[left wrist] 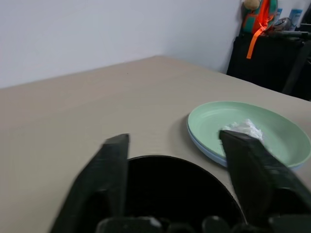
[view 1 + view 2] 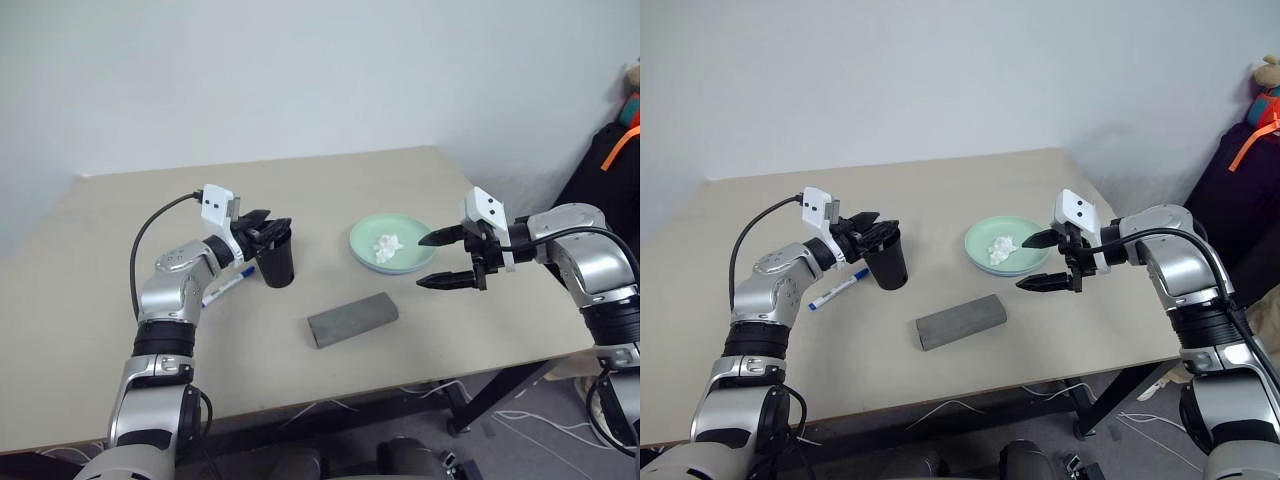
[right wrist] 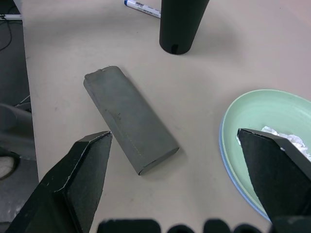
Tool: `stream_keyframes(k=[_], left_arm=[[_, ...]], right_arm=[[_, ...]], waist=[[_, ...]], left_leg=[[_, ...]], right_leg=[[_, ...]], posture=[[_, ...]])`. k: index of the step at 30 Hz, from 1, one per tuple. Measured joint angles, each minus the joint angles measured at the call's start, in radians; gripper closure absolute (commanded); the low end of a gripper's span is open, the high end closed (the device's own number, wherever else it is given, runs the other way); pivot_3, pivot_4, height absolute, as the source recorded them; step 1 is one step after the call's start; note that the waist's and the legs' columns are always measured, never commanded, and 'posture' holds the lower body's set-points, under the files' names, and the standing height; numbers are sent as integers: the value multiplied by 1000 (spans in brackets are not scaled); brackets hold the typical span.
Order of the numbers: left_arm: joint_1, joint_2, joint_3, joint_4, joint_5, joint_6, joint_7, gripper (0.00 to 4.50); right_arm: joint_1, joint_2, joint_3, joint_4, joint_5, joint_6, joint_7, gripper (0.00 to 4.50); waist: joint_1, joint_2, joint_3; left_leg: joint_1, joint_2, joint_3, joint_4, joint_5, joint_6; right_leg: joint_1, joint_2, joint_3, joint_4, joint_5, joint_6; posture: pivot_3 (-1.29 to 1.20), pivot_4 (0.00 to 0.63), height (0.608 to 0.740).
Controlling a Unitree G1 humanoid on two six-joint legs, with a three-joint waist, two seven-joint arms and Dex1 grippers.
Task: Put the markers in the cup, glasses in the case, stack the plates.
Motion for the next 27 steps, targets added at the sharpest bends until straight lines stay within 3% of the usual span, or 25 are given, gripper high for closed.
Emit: stream_keyframes(k=[2,10,12,18,22,27], left_arm=[[0,0,0,-4,0,3,-2,14],[1,7,0,-16,-3,18,-13,14],[1,66,-3,-48,-20,68,-67,14],[-62,379,-10,-1,14,74,-297,14],[-80,437,-72,182,107,-18,-367,14],[-110,434,-139,389,223,-136,-373,14]], right_arm=[[0,0,0,0,0,0,0,0],[-1,1,0,0,0,0,0,0],[-2,2,0,1,0,0,0,0],[-2,-5,-6,1,0,0,-1,0],[-3,-4,-6,1,0,0,-1,0],[-2,-4,-6,1,0,1,-1,0]], waist=[[0,0,0],[0,0,0],[-3,-1,0],[-12,2,-1],[0,2,-1],[3,0,-1]], left_leg=[[0,0,0,0,0,0],[0,0,0,0,0,0],[-1,1,0,0,0,0],[1,1,1,-4,0,0],[1,1,0,-1,0,0],[-1,1,1,0,0,0]], right_leg=[[0,0,0,0,0,0],[0,0,0,0,0,0],[-2,0,0,0,0,0],[-2,1,-1,0,-1,-2],[-1,0,-2,0,-2,-2],[-2,-1,-2,0,-1,-2]], posture=[[0,0,727],[0,0,727],[0,0,727],[0,0,727],[0,0,727],[0,0,727]])
